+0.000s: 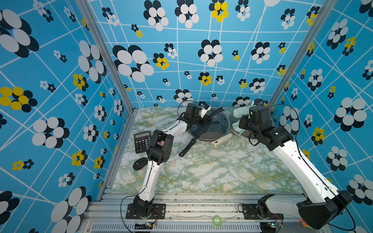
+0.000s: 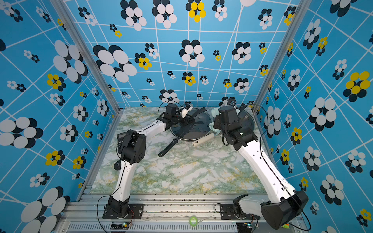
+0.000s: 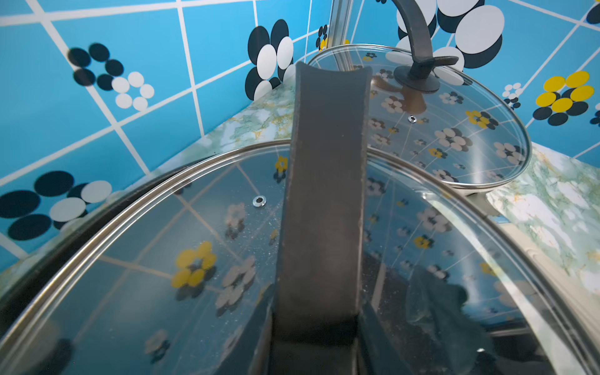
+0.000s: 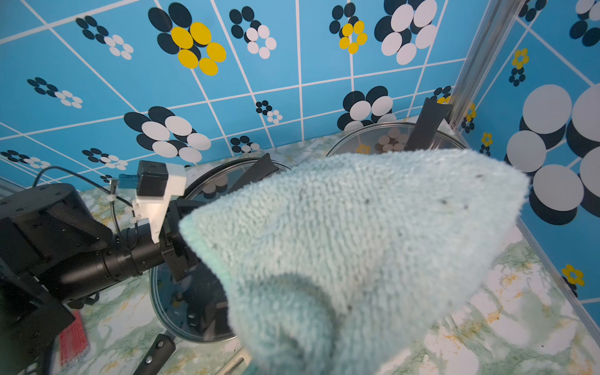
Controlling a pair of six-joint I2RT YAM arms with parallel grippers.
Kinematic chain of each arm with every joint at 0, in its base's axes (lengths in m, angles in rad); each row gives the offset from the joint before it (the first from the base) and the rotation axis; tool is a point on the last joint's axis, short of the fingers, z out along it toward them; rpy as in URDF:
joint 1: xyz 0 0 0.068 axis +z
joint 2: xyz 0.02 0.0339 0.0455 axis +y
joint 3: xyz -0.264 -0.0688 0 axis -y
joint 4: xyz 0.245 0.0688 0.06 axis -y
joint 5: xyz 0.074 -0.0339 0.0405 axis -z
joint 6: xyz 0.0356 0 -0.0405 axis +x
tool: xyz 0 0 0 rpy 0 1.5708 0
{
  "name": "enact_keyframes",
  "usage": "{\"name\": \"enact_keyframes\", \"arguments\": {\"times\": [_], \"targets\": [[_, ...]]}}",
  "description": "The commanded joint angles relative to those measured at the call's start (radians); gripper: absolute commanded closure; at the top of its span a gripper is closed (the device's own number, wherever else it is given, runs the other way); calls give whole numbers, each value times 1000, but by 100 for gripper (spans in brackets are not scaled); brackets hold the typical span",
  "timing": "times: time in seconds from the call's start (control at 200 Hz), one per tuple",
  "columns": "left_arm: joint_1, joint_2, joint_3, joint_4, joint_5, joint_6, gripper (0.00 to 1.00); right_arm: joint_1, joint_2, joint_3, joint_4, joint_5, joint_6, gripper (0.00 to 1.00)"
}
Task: Wipe the pot lid with a cloth
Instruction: Pick up the pot lid from the cooking pot, then wipe the pot lid.
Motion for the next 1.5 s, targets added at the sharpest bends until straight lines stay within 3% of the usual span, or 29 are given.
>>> {"name": "enact_keyframes", "arguments": {"times": [0.0, 0.46, 0.595, 0.815, 0.994, 1.109, 1.264, 1.494], "targets": [[-43, -160, 49, 59, -23, -76, 100, -6, -51, -38, 92, -2, 2, 100], [-37, -454, 22, -114, -248, -131, 100, -28, -183, -235, 355, 72, -52, 100], [17, -527, 0, -141, -212, -309, 100, -63, -173, -257, 435, -10, -56, 100], [126, -633, -91, -60, -54, -761, 100, -109, -90, -279, 588, -287, 7, 100], [188, -683, -226, 128, 59, -1111, 100, -108, 16, -275, 691, -483, 93, 100], [191, -729, -275, 110, 64, -1121, 100, -87, 76, -250, 723, -566, 123, 100], [199, -759, -323, 123, 95, -1162, 100, -12, 129, -205, 698, -565, 76, 100], [206, -740, -366, 227, 149, -1265, 100, 29, 176, -177, 742, -615, 111, 100]]}}
